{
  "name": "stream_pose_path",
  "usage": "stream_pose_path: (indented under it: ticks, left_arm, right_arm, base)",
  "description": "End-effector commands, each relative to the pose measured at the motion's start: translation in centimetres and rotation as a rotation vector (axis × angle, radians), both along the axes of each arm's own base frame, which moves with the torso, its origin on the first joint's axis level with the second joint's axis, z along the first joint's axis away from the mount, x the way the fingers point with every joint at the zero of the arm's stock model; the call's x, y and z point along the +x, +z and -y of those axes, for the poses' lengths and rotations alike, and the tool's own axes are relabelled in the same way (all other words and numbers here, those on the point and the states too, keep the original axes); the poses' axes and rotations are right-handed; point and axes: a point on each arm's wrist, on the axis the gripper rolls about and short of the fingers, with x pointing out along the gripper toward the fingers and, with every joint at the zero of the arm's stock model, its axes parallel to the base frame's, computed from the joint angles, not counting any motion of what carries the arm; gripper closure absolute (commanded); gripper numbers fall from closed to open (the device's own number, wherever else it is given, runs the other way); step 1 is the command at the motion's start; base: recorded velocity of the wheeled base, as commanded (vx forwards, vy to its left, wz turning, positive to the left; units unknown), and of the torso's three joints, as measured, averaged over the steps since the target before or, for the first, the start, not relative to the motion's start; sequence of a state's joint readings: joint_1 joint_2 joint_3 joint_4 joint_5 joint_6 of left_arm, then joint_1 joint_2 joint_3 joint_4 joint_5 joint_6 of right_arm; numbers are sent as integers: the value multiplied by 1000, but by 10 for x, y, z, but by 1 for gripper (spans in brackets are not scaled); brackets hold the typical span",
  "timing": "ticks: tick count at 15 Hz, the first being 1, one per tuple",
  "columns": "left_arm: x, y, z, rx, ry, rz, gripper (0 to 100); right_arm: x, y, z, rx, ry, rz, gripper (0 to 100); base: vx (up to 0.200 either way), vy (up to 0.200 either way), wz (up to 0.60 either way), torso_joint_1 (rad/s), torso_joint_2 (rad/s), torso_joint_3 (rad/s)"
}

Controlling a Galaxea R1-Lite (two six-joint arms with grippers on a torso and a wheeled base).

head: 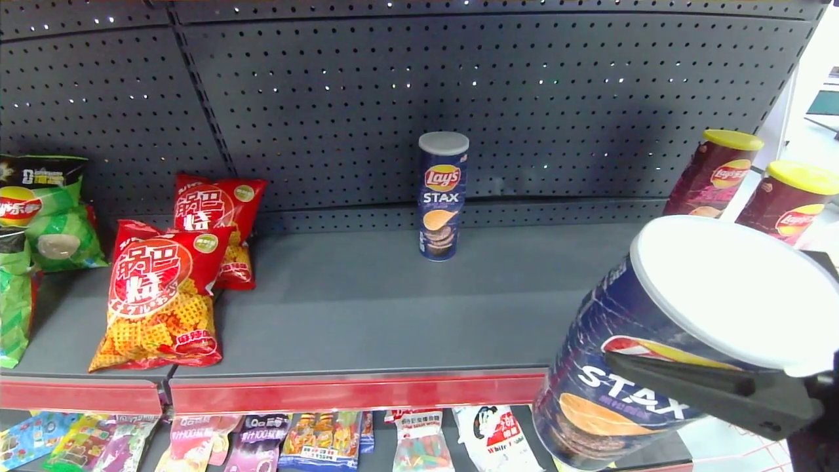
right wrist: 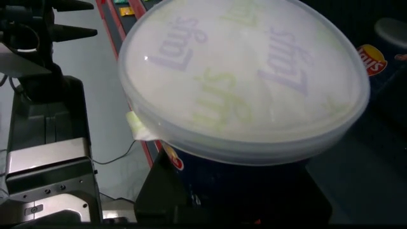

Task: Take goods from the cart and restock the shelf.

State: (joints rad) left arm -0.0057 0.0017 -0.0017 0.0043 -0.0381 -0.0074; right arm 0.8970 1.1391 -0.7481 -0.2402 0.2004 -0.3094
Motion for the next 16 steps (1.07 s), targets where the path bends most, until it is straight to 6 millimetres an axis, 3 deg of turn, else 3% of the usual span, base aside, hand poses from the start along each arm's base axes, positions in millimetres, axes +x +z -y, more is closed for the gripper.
stream_pose_path:
  ticks: [1,13,16]
  left_arm:
    - [0,0,0,0,-1,-2,0]
    - [0,0,0,1,-1,0,0]
    - [0,0,0,0,-1,-2,0]
  right_arm:
    - [0,0,0,1,-1,2,100]
    - [-11,-12,14,-7,-1,-9,100]
    - [-11,-11,14,-3,0,-6,100]
  base:
    - [0,0,0,0,0,0]
    - [0,0,0,0,0,0]
    - [200,0,0,-2,1,2]
